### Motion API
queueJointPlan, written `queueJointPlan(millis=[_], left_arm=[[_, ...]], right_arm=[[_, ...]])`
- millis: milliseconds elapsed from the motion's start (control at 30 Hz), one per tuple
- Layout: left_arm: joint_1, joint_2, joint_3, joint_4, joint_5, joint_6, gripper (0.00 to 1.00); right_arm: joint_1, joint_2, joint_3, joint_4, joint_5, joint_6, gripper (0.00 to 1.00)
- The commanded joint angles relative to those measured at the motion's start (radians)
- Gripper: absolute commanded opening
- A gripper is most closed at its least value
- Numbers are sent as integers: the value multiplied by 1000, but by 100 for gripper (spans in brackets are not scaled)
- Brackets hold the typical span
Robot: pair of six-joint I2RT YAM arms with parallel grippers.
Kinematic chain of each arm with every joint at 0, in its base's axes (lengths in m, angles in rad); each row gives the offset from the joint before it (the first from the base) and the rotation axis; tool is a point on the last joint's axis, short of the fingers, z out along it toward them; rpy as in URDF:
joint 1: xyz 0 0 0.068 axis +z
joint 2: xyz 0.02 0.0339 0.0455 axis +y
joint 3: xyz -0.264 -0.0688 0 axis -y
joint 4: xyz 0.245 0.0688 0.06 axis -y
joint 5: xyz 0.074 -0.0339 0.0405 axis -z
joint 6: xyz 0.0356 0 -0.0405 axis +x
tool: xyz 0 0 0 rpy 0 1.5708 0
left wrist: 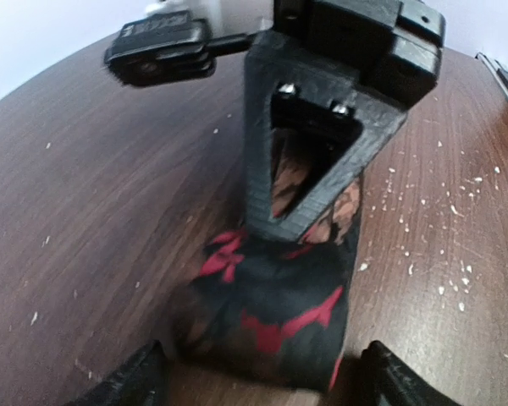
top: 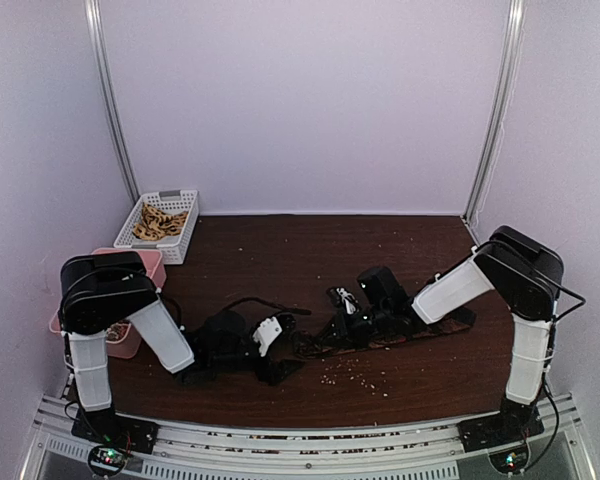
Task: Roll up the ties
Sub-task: Roll the tie at the center of the board.
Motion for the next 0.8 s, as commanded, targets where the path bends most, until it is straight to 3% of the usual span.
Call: queueJointPlan(millis=[0,200,567,700,767], left_arm=[[-5,69,50,126,41,21,75],[-5,166,88,244,63,24,64],[4,149,89,98,80,42,27],[5,131,77,20,95,58,19],[5,127,72,-4,104,64,18]], right_arm=[[18,63,-14,-32,85,26,0],[21,71,-20,-13,83,31,0],[21,15,1,-81,84,-10,1],[6,-61,22,-174,86,-70,16],[-9,-128,34,-260,103,-126,28]])
